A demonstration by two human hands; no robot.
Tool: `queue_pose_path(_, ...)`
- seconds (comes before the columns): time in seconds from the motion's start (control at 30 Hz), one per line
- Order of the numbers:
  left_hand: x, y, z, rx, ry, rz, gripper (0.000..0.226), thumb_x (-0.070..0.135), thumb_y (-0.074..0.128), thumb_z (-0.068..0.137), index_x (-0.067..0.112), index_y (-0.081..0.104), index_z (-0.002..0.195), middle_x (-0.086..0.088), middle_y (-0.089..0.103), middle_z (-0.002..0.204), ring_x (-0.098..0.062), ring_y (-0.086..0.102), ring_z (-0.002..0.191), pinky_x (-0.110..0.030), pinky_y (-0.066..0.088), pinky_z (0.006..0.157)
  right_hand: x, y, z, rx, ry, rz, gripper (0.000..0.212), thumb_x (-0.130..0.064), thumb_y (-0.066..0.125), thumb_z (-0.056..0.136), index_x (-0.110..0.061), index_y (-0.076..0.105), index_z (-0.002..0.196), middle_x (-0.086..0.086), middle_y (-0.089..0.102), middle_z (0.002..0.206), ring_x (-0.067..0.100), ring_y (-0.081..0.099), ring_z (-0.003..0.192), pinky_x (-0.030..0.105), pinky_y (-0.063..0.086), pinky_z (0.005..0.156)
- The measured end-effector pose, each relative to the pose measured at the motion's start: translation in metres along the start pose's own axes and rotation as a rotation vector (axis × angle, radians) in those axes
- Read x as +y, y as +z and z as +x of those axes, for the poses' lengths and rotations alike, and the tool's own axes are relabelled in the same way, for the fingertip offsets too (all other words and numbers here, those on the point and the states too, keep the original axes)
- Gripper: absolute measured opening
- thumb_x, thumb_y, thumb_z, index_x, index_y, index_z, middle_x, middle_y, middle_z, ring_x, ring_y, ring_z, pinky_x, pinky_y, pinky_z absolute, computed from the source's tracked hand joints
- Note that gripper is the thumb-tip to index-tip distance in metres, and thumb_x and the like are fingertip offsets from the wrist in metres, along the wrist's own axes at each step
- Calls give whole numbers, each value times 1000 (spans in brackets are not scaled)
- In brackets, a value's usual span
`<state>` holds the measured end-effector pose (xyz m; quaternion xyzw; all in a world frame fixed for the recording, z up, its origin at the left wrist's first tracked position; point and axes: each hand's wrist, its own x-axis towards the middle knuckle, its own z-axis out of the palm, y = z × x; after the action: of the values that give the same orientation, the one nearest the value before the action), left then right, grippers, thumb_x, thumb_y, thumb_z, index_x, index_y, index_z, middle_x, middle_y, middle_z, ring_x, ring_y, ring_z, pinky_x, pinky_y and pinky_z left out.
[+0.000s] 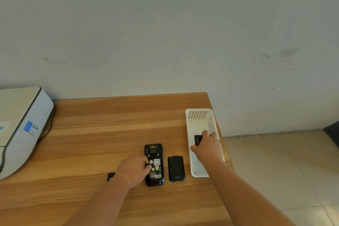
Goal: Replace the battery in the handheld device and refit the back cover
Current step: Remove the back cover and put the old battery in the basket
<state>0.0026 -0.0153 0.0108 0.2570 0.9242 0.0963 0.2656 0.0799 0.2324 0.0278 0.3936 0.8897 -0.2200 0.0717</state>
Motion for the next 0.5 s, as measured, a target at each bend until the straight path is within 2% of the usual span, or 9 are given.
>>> queue_pose_path(0.17, -12, 4, -4, -9, -32, 1, 29, 46, 45, 97, 25, 63, 107, 8, 60, 105, -11, 54, 98, -29, 46, 87, 2, 10, 11, -58, -4, -56, 55, -34, 67, 84, -19, 39, 128, 10, 43, 131, 27, 52, 110, 39, 53, 87)
queue_pose_path(0.5, -29, 10, -10, 17, -79, -13, 31, 46, 49, 96, 25, 63, 113, 8, 60, 112, -9, 55, 102, -30, 49, 93, 11, 30, 22, -177, 16, -124, 51, -34, 64, 89, -17, 38, 129, 11, 41, 131, 29, 54, 111, 41, 52, 89)
